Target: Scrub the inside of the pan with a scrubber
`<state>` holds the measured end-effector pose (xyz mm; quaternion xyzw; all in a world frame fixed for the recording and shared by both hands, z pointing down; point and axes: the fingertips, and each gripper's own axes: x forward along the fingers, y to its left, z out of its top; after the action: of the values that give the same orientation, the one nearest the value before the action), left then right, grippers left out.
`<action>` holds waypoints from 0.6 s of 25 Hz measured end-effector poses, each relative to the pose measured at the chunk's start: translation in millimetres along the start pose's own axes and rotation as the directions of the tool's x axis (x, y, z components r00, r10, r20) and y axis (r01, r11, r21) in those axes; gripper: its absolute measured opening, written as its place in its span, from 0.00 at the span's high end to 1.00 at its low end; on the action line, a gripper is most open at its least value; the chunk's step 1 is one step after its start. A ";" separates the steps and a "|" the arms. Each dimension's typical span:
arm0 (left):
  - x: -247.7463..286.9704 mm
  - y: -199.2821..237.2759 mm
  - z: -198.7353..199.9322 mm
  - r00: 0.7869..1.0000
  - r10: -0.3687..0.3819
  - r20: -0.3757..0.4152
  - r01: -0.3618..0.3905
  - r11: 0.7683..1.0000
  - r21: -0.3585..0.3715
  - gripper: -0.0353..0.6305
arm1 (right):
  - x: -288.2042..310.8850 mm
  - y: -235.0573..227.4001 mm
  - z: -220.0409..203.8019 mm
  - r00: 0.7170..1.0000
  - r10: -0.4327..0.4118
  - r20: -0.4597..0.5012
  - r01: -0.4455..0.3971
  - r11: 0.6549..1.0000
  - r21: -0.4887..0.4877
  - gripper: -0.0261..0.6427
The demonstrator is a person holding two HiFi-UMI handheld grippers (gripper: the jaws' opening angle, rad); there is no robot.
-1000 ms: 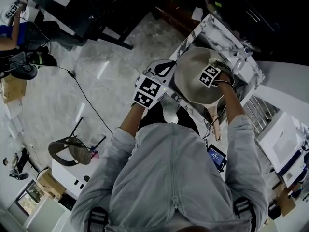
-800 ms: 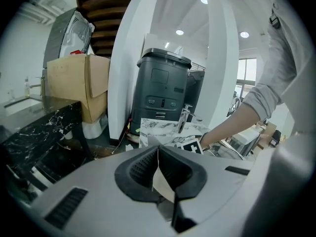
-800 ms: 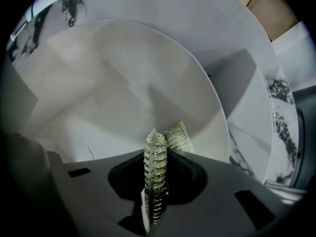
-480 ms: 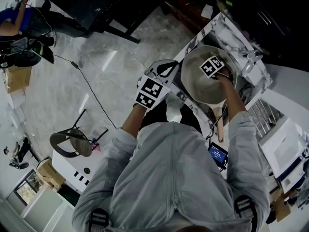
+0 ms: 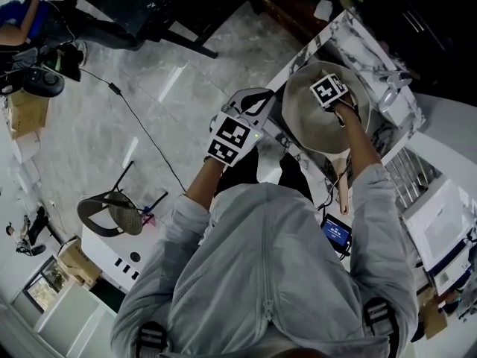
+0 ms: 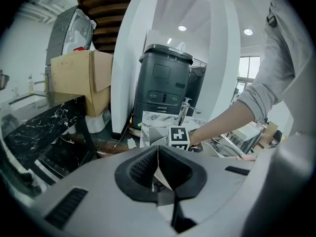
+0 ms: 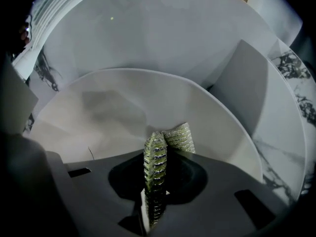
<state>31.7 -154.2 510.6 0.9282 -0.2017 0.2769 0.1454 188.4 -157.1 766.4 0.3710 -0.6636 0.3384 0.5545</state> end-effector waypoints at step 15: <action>-17.9 -15.4 -13.5 0.999 0.044 0.016 -0.044 0.999 -0.032 0.91 | -5.5 43.0 19.2 0.989 0.119 0.082 -0.113 0.991 -0.073 0.84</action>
<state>18.9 -130.3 508.8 0.9234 -0.2276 0.2690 0.1521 142.4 -151.7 756.3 0.3270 -0.7186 0.3312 0.5168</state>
